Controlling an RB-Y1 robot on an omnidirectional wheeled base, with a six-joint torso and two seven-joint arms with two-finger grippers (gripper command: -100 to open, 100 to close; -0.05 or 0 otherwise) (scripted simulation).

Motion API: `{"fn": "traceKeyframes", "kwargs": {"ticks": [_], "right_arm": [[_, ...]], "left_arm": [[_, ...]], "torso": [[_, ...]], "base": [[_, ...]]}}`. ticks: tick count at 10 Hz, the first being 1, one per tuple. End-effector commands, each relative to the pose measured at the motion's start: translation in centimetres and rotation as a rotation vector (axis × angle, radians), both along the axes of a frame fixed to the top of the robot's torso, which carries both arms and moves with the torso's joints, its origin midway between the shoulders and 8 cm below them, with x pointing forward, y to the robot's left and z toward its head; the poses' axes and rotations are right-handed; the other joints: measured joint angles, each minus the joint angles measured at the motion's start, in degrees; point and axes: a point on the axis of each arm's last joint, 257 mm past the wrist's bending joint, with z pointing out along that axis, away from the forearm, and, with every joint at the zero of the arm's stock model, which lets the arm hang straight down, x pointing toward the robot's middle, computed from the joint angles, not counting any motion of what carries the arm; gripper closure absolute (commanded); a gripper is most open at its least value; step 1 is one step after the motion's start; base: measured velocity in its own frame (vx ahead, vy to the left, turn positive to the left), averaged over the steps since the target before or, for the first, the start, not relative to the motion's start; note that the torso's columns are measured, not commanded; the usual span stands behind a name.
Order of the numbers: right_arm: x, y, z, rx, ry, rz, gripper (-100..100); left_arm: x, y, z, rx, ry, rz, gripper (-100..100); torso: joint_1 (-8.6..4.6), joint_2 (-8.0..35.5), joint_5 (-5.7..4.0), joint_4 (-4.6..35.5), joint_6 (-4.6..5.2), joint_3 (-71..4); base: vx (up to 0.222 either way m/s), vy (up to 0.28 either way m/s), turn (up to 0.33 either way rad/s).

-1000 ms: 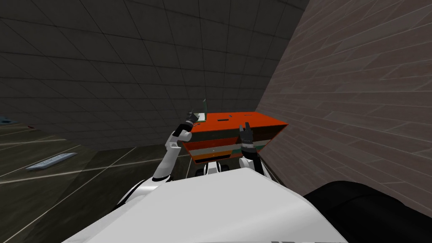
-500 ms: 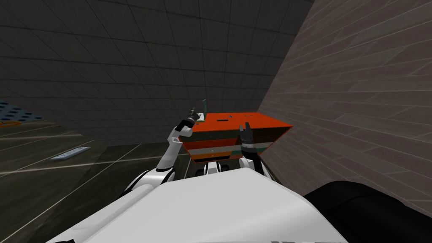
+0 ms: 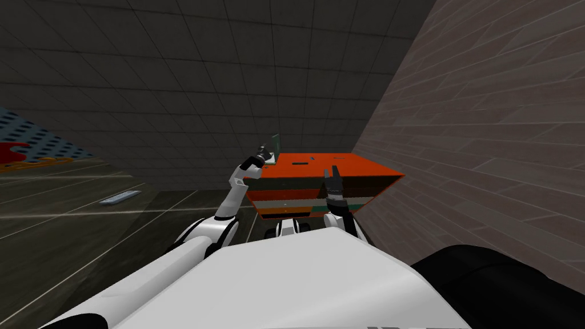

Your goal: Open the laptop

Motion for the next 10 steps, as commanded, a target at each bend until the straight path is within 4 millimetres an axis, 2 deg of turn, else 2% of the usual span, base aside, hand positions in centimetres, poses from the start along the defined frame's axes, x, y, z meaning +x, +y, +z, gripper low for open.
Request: {"fn": "traceKeyframes", "kwargs": {"ticks": [1, 5, 10], "right_arm": [[0.0, 0.0, 0.0, 0.000, 0.000, 0.000, 0], [0.0, 0.0, 0.0, 0.000, 0.000, 0.000, 0], [0.0, 0.0, 0.0, 0.000, 0.000, 0.000, 0]], "left_arm": [[1.1, -0.4, 0.9, -0.009, 0.029, -0.004, -100], [3.4, -0.3, 1.5, -0.032, 0.111, 0.007, -100], [5.4, -0.1, 4.1, -0.061, 0.170, 0.026, -100]], "torso": [[0.07, -0.02, 0.04, -0.01, -0.03, -0.01], [-0.07, -0.07, -0.01, -0.02, -0.02, -0.04], [-0.06, 0.00, -0.01, -0.01, -0.01, 0.00]], "base": [[0.002, -0.066, 0.060], [-0.004, -0.087, 0.106], [-0.014, -0.100, 0.094]]}}
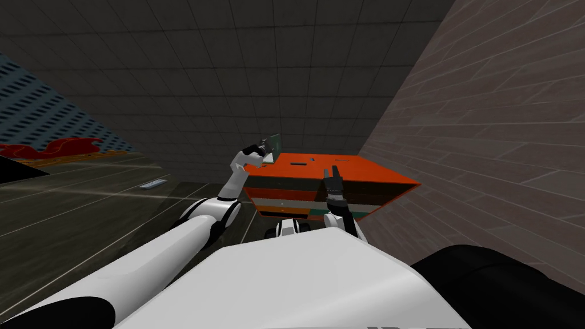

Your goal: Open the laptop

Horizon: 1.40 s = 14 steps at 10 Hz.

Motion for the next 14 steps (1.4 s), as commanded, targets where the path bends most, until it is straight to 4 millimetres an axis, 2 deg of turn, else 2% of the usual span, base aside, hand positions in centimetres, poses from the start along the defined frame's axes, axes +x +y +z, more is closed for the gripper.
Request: {"fn": "traceKeyframes", "kwargs": {"ticks": [1, 3, 4, 5, 6, 7, 14], "right_arm": [[0.0, 0.0, 0.0, 0.000, 0.000, 0.000, 0], [0.0, 0.0, 0.0, 0.000, 0.000, 0.000, 0], [0.0, 0.0, 0.0, 0.000, 0.000, 0.000, 0], [0.0, 0.0, 0.0, 0.000, 0.000, 0.000, 0], [0.0, 0.0, 0.0, 0.000, 0.000, 0.000, 0], [0.0, 0.0, 0.0, 0.000, 0.000, 0.000, 0], [0.0, 0.0, 0.0, 0.000, 0.000, 0.000, 0]], "left_arm": [[1.1, 0.4, 1.2, -0.018, 0.037, 0.016, -100], [1.6, 0.7, 2.2, -0.031, 0.059, 0.028, -100], [1.4, 0.6, 2.0, -0.025, 0.049, 0.023, -100], [1.4, 0.7, 2.6, -0.024, 0.052, 0.028, -100], [1.4, 0.7, 2.4, -0.025, 0.050, 0.026, -100], [1.4, 0.7, 2.4, -0.025, 0.051, 0.026, 100], [1.3, 1.7, 1.8, -0.328, 0.124, -0.013, 100]], "torso": [[-0.01, -0.03, 0.00, -0.01, 0.01, -0.02], [0.15, -0.04, 0.04, -0.01, -0.01, -0.03], [0.12, -0.04, 0.04, -0.01, -0.02, -0.02], [0.19, -0.04, 0.06, -0.02, 0.00, -0.02], [0.09, -0.25, 0.03, -0.06, 0.00, -0.14], [0.11, -0.12, 0.03, -0.06, -0.01, -0.09], [0.51, -0.53, 0.27, -0.45, -0.29, -0.36]], "base": [[-0.004, -0.102, 0.084], [-0.006, -0.078, 0.089], [0.001, -0.039, 0.024], [0.084, -0.043, -0.032], [0.054, -0.025, -0.002], [0.015, -0.002, 0.013], [0.025, 0.045, 0.040]]}}
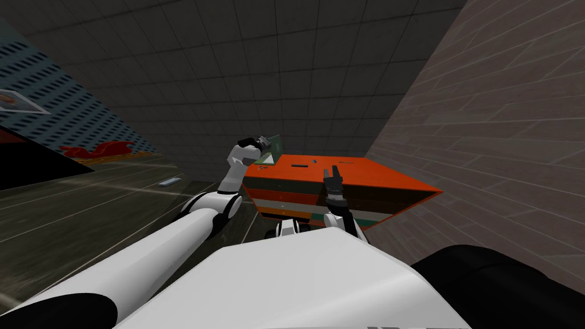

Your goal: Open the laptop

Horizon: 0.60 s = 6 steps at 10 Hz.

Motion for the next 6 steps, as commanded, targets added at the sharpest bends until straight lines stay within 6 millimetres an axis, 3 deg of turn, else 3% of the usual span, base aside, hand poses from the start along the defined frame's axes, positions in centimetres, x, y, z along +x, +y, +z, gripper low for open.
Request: {"fn": "traceKeyframes", "kwargs": {"ticks": [1, 2, 6], "right_arm": [[0.0, 0.0, 0.0, 0.000, 0.000, 0.000, 0], [0.0, 0.0, 0.0, 0.000, 0.000, 0.000, 0], [0.0, 0.0, 0.0, 0.000, 0.000, 0.000, 0]], "left_arm": [[0.2, 1.0, -1.7, -0.137, 0.056, -0.007, 100], [-0.2, 0.2, -0.6, -0.094, 0.026, -0.012, 100], [0.2, 1.4, -4.7, -0.351, 0.117, -0.027, 100]], "torso": [[0.00, -0.02, 0.00, -0.04, 0.02, -0.01], [0.08, -0.05, 0.02, -0.03, -0.02, -0.03], [-0.29, 0.10, -0.12, -0.06, 0.21, 0.10]], "base": [[0.034, 0.059, 0.066], [0.012, 0.023, 0.009], [0.044, 0.062, 0.036]]}}
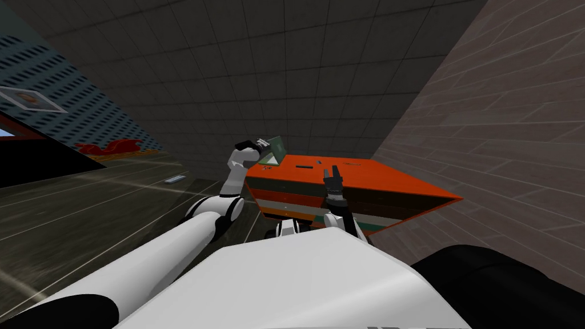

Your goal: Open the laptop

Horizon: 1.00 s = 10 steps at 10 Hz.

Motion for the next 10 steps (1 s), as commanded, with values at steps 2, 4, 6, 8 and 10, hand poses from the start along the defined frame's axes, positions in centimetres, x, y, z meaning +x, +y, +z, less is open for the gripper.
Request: {"fn": "traceKeyframes", "kwargs": {"ticks": [2, 4, 6, 8, 10], "right_arm": [[0.0, 0.0, 0.0, 0.000, 0.000, 0.000, 0], [0.0, 0.0, 0.0, 0.000, 0.000, 0.000, 0], [0.0, 0.0, 0.0, 0.000, 0.000, 0.000, 0], [0.0, 0.0, 0.0, 0.000, 0.000, 0.000, 0], [0.0, 0.0, 0.0, 0.000, 0.000, 0.000, 0]], "left_arm": [[0.5, 0.9, -4.7, -0.188, 0.094, -0.006, 100], [0.5, 1.2, -5.4, -0.230, 0.109, -0.006, 100], [0.7, 1.2, -4.5, -0.252, 0.090, -0.005, 100], [0.6, 1.3, -8.1, -0.413, 0.147, -0.015, 100], [0.5, 1.2, -9.0, -0.452, 0.161, -0.016, 100]], "torso": [[0.01, -0.21, 0.02, -0.17, 0.03, -0.16], [-0.31, -0.20, -0.13, -0.09, 0.17, -0.16], [-0.43, -0.14, -0.18, -0.11, 0.31, -0.10], [-0.36, 0.13, -0.15, 0.06, 0.31, 0.09], [-0.37, 0.08, -0.16, 0.11, 0.32, 0.02]], "base": [[0.048, 0.068, 0.038], [0.024, 0.037, 0.021], [0.015, 0.034, 0.028], [0.039, 0.073, 0.019], [0.012, 0.053, -0.006]]}}
